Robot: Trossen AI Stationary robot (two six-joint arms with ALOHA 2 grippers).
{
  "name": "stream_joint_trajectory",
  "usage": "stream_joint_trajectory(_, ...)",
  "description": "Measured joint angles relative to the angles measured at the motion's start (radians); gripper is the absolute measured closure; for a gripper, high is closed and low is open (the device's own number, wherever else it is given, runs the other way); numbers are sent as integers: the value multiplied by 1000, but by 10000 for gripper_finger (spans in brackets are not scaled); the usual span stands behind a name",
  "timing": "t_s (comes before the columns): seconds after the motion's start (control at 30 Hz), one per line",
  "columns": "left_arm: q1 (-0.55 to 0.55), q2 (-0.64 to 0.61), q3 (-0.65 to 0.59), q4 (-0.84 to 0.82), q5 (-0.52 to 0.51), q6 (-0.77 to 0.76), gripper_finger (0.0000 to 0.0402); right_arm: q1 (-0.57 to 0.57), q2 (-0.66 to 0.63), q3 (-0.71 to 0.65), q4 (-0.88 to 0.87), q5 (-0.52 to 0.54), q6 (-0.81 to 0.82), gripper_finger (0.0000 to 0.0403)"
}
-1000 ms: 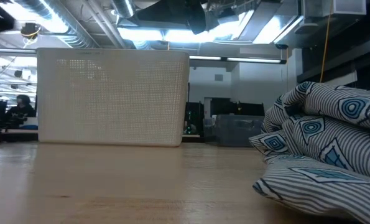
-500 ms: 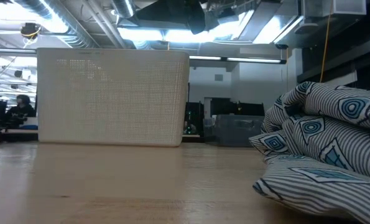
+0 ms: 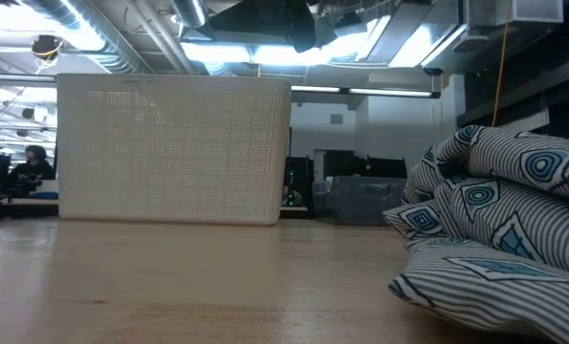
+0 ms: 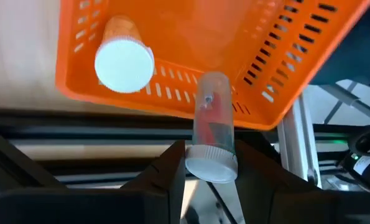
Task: Pick & place medical supplies in basket/bin
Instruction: Put the blue pill bottle into the orange bin
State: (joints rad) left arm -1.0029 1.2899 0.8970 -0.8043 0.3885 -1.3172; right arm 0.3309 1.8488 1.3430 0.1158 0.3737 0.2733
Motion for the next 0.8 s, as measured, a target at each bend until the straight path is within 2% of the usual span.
stream_joint_trajectory(0.17, 25, 33, 0, 0, 57, -3, 295, 0, 0, 0, 0, 0, 0, 140)
stream_joint_trajectory(0.8, 127, 44, 0, -68, 56, 23, 295, 0, 0, 0, 0, 0, -3, 140)
